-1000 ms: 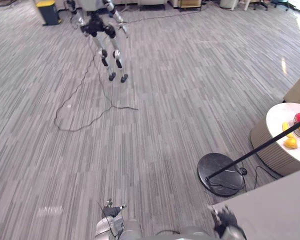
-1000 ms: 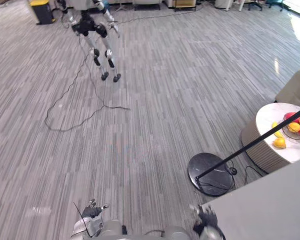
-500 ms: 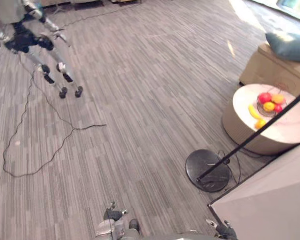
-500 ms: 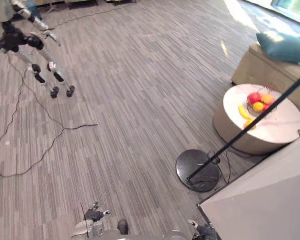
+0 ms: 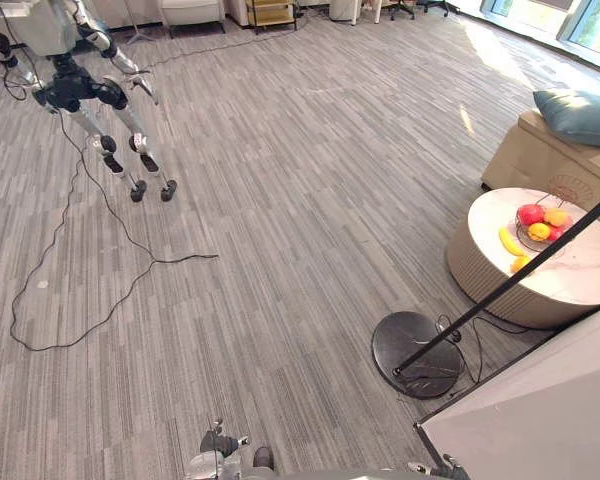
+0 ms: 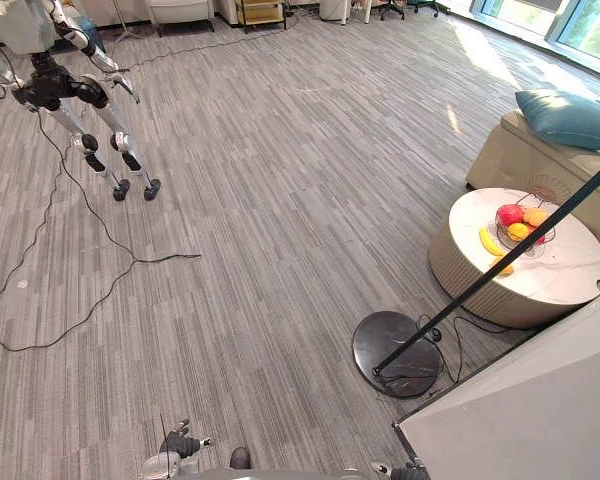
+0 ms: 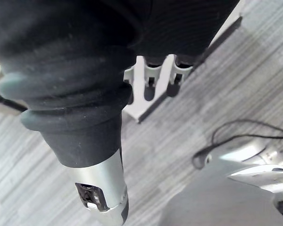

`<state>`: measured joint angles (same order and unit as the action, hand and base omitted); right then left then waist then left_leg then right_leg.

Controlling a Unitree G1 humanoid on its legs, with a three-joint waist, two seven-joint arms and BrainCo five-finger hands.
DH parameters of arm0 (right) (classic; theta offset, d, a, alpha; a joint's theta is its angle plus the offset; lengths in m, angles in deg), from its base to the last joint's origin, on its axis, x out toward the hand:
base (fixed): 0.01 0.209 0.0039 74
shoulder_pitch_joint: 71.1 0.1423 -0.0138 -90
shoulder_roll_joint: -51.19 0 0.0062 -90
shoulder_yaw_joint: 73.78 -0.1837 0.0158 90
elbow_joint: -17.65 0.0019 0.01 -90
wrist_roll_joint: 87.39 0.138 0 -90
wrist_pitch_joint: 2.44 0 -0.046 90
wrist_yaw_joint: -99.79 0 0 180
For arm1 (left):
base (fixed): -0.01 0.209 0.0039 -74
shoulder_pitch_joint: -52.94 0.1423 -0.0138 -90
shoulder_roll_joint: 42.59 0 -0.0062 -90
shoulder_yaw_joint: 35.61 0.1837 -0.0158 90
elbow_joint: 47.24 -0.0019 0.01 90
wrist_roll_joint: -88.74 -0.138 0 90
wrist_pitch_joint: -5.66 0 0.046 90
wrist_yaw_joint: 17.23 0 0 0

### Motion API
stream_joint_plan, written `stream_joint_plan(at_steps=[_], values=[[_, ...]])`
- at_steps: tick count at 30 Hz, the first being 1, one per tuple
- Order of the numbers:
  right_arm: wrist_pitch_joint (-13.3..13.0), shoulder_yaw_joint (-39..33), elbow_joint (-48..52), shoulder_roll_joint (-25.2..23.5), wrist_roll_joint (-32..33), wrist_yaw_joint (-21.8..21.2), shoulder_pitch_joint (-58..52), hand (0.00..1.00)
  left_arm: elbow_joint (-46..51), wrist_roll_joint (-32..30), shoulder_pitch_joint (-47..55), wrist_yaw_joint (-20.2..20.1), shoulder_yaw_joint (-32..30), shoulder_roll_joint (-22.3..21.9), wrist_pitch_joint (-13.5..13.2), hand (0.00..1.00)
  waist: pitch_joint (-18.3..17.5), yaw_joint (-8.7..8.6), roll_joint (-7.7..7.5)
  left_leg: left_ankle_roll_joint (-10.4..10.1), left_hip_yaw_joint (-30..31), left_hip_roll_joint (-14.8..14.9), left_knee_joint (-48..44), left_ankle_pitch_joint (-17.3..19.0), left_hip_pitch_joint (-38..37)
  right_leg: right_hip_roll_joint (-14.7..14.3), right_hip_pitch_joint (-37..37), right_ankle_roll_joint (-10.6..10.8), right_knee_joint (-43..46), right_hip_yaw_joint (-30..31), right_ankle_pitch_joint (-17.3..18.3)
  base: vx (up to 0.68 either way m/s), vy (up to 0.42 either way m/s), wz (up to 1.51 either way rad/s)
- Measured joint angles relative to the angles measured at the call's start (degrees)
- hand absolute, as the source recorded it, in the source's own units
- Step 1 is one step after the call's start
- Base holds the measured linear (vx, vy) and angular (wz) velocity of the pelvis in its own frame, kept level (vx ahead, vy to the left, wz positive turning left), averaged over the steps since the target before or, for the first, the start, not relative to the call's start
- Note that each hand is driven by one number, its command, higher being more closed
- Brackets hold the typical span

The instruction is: Organize washtable

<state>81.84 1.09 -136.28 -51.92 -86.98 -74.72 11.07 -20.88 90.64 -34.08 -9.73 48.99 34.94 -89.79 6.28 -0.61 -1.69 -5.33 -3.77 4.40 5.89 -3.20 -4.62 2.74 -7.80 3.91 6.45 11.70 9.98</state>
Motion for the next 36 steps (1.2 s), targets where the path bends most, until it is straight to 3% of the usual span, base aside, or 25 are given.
stream_joint_plan(at_steps=[7,12,14,15,17,19,20,22,27,36], values=[[0.05,0.71,-0.35,0.10,-0.48,-0.67,-0.21,0.00,0.09,-0.36,-0.04,-0.40,-0.02,0.25,-0.03,0.00,0.31,-0.04,-1.10,0.24,3.67,-1.82,0.05,-1.10,0.97,1.72,-0.86,1.00,-0.04,-4.80,1.91,-0.10,-0.018,0.29],[0.12,4.42,-0.39,1.14,-1.06,-0.76,1.22,0.00,1.65,-0.33,-1.17,-1.04,0.19,0.90,-0.02,0.00,0.51,-0.03,-1.21,0.72,8.49,-3.17,0.02,-2.91,8.62,2.31,2.78,1.22,-0.38,-11.58,1.97,-0.04,-0.012,0.77],[0.46,4.26,-0.30,0.78,-0.88,-0.71,1.70,0.00,2.61,-0.18,-1.22,-1.04,-0.11,1.31,-0.06,0.00,0.42,0.32,-2.22,1.47,6.55,-3.16,-0.27,-1.67,11.02,3.53,4.31,0.35,-0.84,-13.98,0.56,0.03,0.028,0.55],[0.53,3.63,-0.35,-0.38,-0.59,-0.67,2.74,0.00,2.59,-0.20,-1.80,-1.16,-1.60,2.43,0.03,0.00,1.18,0.28,-4.13,3.41,1.21,-3.48,-7.83,-0.42,13.27,5.19,4.20,0.41,-0.63,-15.03,0.41,0.17,0.085,0.29],[0.44,1.87,0.12,-0.51,-0.30,-0.72,3.03,0.00,2.53,-0.37,-1.47,-1.07,-2.01,1.67,0.03,0.00,1.12,-0.15,-3.44,3.09,-2.59,-3.12,-10.29,1.79,12.44,4.69,4.13,1.12,2.66,-14.85,0.97,0.20,0.073,0.17],[0.35,-0.13,0.11,-0.52,-0.18,-0.79,2.27,0.00,2.57,-0.48,0.01,-1.21,-2.02,0.89,0.02,0.00,0.74,-0.06,-1.77,3.10,-2.51,-2.82,-1.14,-1.21,6.58,4.14,5.98,0.56,6.44,-14.18,0.93,0.07,0.030,-0.10],[0.34,-1.28,0.11,-1.05,0.10,-0.79,1.50,0.00,2.38,-0.58,0.36,-1.27,-2.03,0.98,0.11,0.00,-0.09,-0.72,-1.95,3.09,-2.03,-3.24,-0.05,-1.68,6.18,3.42,5.56,-0.28,3.58,-12.92,0.39,0.08,0.025,0.13],[0.69,-3.07,-0.04,-1.67,0.41,-0.85,1.20,0.00,2.13,-1.48,0.37,-1.40,-1.97,1.08,0.14,0.00,-0.47,-1.10,-2.79,3.10,-1.25,-4.00,0.11,-1.67,6.07,3.68,4.51,-0.01,2.32,-13.18,-0.09,0.10,0.022,0.25],[1.13,-5.25,-1.10,-1.37,1.49,-0.81,1.35,0.00,1.01,-1.74,0.46,-2.41,-1.84,0.66,0.02,0.00,0.57,-1.61,-1.02,2.99,-0.91,-3.03,0.17,-1.74,4.23,2.11,2.90,-0.88,4.02,-12.80,-0.92,0.02,-0.019,0.08],[1.23,-6.73,-1.56,-1.33,4.88,-1.62,1.10,0.00,0.66,-1.60,0.47,-2.49,-4.25,0.07,0.14,0.00,0.87,-1.75,-0.74,2.26,-3.24,0.10,0.19,-1.30,3.91,0.16,3.83,-1.47,4.19,-9.96,-1.56,-0.09,-0.069,-0.22]])
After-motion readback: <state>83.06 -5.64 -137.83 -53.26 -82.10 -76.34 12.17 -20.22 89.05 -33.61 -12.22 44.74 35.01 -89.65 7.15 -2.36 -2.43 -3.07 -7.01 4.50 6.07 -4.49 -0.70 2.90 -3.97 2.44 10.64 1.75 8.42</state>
